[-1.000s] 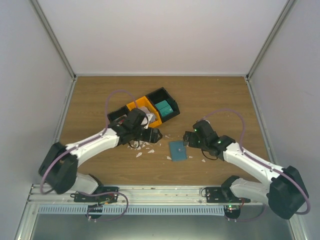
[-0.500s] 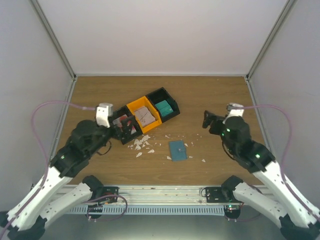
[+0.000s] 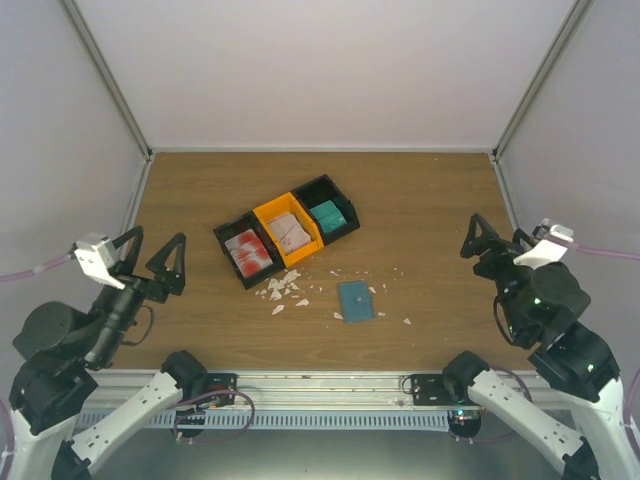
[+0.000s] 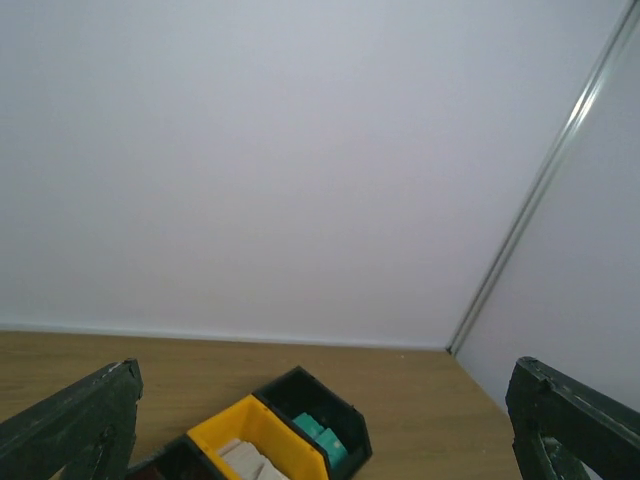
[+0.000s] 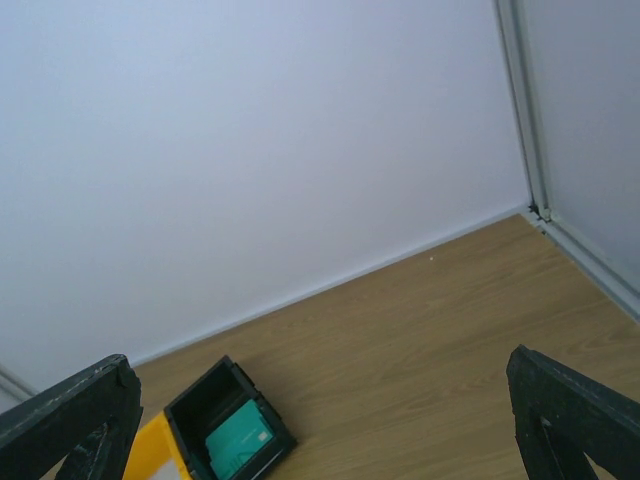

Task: Put the credit cards into the card holder
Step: Reset both arms

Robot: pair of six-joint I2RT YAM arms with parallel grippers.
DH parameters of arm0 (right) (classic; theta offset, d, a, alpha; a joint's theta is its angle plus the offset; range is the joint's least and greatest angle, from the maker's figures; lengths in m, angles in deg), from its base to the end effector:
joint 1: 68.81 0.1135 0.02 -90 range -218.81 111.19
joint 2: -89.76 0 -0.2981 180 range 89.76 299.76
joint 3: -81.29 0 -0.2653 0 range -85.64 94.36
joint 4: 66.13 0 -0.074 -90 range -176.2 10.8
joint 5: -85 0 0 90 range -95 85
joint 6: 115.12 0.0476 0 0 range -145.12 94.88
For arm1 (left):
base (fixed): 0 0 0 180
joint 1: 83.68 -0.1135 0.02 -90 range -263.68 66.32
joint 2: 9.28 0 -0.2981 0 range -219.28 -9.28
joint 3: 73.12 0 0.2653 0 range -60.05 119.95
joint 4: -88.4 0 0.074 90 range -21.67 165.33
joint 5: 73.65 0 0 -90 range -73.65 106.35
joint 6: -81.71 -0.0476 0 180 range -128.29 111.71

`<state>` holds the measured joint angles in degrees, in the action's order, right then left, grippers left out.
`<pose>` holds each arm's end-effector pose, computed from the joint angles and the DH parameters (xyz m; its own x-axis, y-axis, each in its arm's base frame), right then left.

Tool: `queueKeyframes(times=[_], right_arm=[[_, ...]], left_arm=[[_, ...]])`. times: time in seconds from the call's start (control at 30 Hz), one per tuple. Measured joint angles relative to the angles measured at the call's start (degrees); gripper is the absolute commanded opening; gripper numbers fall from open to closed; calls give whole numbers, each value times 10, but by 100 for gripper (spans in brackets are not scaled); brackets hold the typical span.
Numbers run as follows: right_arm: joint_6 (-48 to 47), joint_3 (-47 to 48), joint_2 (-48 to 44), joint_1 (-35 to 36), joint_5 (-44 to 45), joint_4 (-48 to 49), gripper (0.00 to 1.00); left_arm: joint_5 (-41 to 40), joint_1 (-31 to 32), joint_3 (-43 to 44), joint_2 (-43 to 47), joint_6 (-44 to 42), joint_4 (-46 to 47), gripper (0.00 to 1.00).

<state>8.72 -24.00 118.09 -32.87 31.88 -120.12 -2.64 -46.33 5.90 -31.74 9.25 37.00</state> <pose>0.0586 0.0072 0.4322 -0.0823 0.4905 -0.8675 0.0698 0.8712 0.4860 0.0167 0.0067 0.4595 -0.0271 -0.3378 -0.9408 0.3229 0.8878 -0.3281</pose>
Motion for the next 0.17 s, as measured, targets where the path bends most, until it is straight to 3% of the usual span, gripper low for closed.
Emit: queueKeyframes(times=[0.17], right_arm=[[0, 5, -6, 0, 11, -17, 100]], left_arm=[[-23, 0, 4, 15, -7, -14, 99]])
